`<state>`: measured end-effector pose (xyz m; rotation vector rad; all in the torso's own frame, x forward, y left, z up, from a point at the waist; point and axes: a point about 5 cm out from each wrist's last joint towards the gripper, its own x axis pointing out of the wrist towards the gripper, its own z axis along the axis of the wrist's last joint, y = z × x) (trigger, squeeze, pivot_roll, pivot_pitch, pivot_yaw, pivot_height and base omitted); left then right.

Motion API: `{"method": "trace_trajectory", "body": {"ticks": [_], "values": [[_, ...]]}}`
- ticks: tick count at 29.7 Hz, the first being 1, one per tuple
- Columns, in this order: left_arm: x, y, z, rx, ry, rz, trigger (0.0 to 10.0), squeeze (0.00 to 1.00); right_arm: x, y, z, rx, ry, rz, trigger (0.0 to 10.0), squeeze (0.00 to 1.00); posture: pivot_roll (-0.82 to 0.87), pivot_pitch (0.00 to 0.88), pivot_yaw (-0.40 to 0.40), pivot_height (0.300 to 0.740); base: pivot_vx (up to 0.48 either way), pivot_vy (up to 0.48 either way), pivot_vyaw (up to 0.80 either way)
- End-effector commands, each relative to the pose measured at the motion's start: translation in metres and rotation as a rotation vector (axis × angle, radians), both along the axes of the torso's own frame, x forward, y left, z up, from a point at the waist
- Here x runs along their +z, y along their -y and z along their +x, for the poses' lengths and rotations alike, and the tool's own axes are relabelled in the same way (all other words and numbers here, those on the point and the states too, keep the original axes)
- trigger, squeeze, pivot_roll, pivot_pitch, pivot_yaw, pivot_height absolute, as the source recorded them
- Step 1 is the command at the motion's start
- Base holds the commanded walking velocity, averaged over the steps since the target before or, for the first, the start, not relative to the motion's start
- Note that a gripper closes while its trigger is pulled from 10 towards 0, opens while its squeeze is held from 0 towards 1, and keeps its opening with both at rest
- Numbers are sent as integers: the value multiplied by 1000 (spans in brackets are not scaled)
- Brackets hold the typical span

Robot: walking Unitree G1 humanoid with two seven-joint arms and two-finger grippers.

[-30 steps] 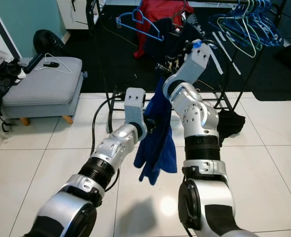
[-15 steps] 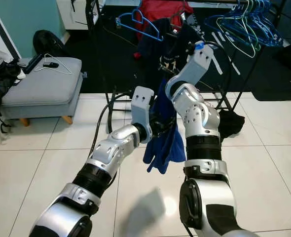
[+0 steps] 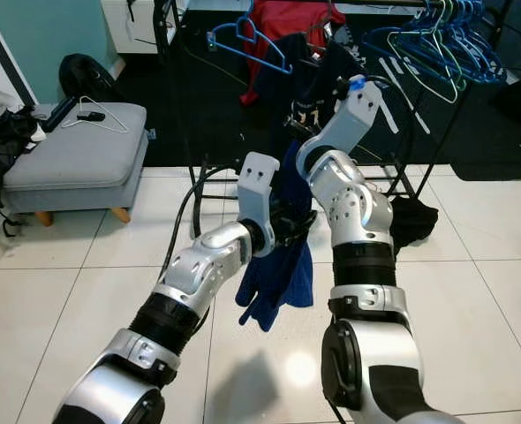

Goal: Hang hanger

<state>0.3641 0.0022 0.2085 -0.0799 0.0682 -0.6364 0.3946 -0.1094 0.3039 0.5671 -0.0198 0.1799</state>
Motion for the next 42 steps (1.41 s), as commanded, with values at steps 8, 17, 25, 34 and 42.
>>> {"method": "trace_trajectory", "body": {"ticks": [8,17,25,34,42], "values": [[-2,25,-4,49,-52,-39,10000,0,5,-4,-1,1,17,5,0,0,-107,194,-38,740,0,0,0],[-3,25,0,112,-64,-62,10000,0,5,-6,-1,12,15,1,0,0,-111,195,-41,740,0,0,0],[-1,31,-2,93,-91,-110,10000,0,5,-6,-2,14,14,-1,0,0,-113,197,-41,740,0,0,0],[5,40,-9,-14,-82,-128,10000,0,3,-5,0,8,10,-9,0,0,-117,198,-43,740,0,0,0],[5,42,-12,-79,-83,-133,10000,0,0,-5,1,7,5,-18,0,0,-116,198,-47,740,0,0,0]]}}
